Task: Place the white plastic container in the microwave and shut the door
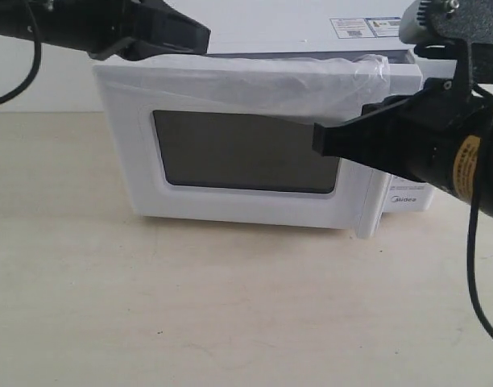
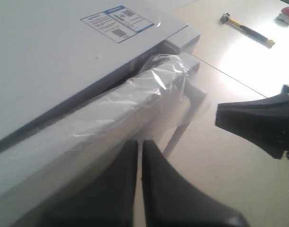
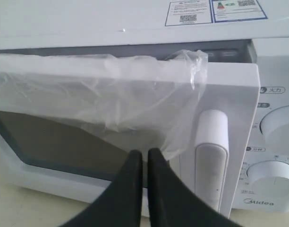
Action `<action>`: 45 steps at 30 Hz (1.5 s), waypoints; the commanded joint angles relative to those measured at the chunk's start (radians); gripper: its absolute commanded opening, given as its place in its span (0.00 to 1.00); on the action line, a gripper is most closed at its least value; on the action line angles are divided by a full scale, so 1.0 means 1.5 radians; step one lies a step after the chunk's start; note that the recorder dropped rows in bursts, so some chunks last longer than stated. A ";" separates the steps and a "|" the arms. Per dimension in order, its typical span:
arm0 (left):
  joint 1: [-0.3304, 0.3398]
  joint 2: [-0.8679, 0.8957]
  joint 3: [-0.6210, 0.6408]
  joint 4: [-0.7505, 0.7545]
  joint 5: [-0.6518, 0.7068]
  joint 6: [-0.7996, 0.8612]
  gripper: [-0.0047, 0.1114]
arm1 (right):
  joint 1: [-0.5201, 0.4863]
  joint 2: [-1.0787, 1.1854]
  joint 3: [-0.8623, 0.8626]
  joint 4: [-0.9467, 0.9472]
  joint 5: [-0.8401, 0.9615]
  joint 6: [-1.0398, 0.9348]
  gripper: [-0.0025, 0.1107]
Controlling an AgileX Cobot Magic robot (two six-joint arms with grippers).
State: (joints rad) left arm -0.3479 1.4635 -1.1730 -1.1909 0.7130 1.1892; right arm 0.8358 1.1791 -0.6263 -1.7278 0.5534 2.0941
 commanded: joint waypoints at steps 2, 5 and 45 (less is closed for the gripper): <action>0.000 -0.065 -0.005 0.081 0.034 -0.074 0.08 | 0.000 0.007 0.003 -0.011 0.016 0.000 0.02; 0.000 -0.109 -0.005 0.199 0.013 -0.182 0.08 | 0.000 0.025 0.005 -0.011 -0.017 0.000 0.02; 0.001 -0.463 0.170 0.467 -0.007 -0.502 0.08 | -0.055 0.187 -0.123 -0.011 0.040 0.000 0.02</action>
State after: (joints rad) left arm -0.3479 0.7720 -0.9216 -0.4927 0.7031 0.4476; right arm 0.7713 1.4519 -0.8051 -1.7406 0.6191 2.0977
